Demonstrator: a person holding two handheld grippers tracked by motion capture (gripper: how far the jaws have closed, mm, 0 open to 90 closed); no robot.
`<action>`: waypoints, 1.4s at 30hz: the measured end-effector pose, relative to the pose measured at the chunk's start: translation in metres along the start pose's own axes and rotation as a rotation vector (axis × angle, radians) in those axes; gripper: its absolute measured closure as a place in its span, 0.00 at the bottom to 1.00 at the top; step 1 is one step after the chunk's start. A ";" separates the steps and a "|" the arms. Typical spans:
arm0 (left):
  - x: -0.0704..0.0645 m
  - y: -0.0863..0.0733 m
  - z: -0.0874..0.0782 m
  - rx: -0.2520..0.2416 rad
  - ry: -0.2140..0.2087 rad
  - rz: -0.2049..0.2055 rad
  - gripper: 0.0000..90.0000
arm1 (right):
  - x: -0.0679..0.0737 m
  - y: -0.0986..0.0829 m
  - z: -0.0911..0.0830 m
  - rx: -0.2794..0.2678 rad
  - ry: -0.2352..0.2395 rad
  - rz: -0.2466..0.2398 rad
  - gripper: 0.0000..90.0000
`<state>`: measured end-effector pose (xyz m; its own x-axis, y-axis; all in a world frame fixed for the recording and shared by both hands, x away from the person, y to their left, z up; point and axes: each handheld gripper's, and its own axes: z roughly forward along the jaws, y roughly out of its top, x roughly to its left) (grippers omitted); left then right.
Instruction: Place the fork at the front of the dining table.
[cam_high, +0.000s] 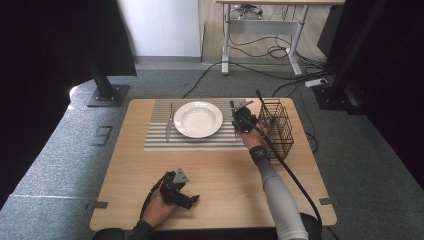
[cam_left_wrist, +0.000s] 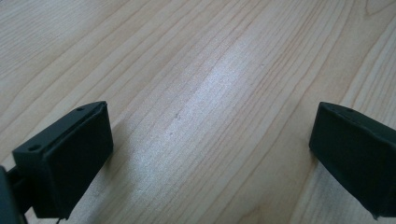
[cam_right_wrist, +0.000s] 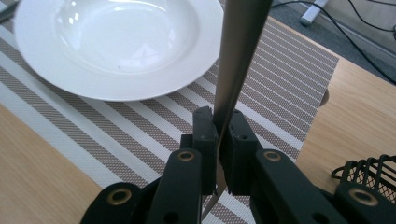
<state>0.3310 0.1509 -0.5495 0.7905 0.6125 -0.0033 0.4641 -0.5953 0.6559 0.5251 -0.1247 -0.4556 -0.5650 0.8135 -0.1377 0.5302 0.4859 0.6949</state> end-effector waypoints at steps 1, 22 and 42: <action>0.000 0.000 0.000 0.000 -0.001 0.000 0.00 | -0.001 0.000 0.003 0.003 -0.002 0.003 0.93; 0.000 0.000 0.000 0.001 -0.001 0.003 0.00 | -0.019 -0.004 0.038 0.035 -0.019 0.088 0.95; 0.000 0.000 0.000 0.000 0.000 0.001 0.00 | -0.029 -0.014 0.078 0.095 -0.062 0.118 0.95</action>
<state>0.3311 0.1510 -0.5495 0.7912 0.6116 -0.0028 0.4632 -0.5963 0.6557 0.5832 -0.1300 -0.5165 -0.4564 0.8837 -0.1043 0.6501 0.4112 0.6390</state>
